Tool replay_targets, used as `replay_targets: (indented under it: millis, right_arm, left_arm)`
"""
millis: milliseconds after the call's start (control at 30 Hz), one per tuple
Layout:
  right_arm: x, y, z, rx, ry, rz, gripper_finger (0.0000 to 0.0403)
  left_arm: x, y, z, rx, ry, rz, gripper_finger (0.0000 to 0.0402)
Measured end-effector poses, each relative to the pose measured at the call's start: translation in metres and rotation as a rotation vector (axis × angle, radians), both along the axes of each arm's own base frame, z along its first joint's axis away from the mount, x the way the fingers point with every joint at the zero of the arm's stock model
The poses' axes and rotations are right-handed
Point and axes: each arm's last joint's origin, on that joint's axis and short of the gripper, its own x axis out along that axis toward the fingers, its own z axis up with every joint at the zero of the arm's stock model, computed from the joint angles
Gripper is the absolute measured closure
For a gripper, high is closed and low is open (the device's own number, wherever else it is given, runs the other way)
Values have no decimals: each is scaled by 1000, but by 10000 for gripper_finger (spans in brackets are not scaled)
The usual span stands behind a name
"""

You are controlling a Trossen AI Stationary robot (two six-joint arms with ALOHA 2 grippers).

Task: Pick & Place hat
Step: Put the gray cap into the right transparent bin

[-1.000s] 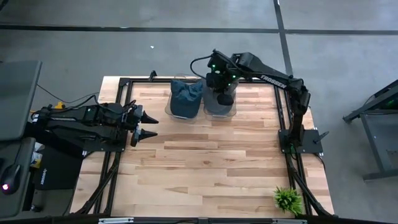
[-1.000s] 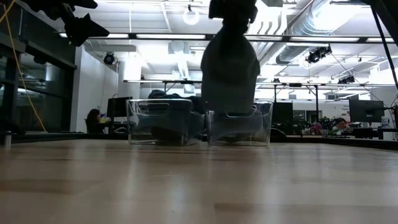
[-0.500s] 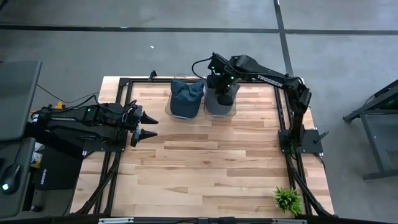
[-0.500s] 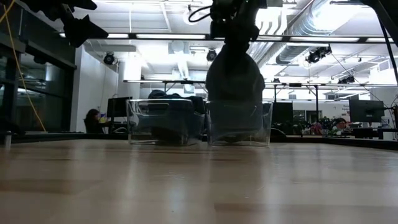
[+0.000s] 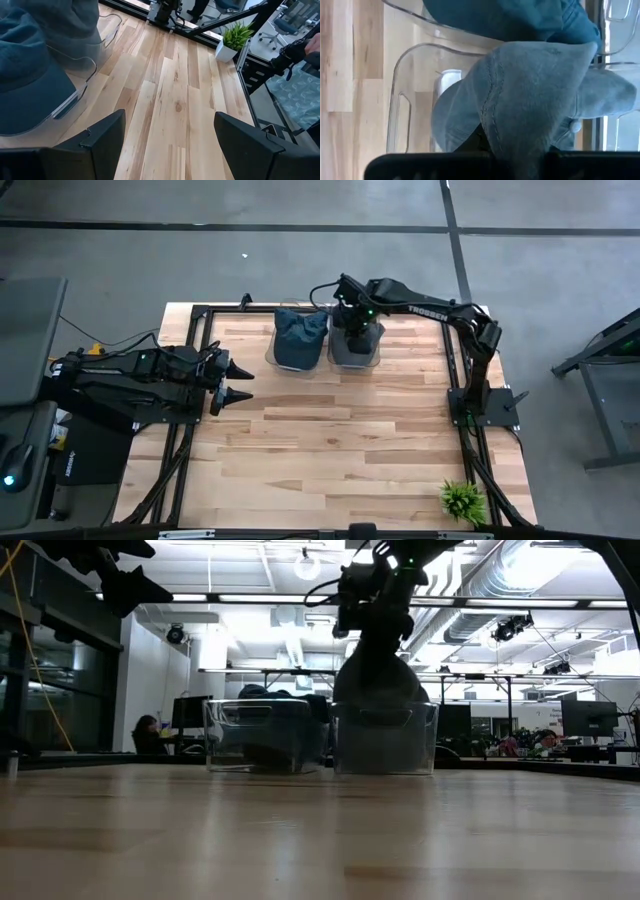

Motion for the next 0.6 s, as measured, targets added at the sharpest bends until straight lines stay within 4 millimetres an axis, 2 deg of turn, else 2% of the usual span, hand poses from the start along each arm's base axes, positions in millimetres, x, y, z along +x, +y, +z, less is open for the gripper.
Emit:
replay_targets:
  millis: [167,600]
  right_arm:
    - [3,-4,1,-44,-32,-1,402]
    - [-4,-32,5,-77,-119,-51,402]
  left_arm:
    - [0,0,0,0,0,0,115]
    - [0,0,0,-13,0,5,115]
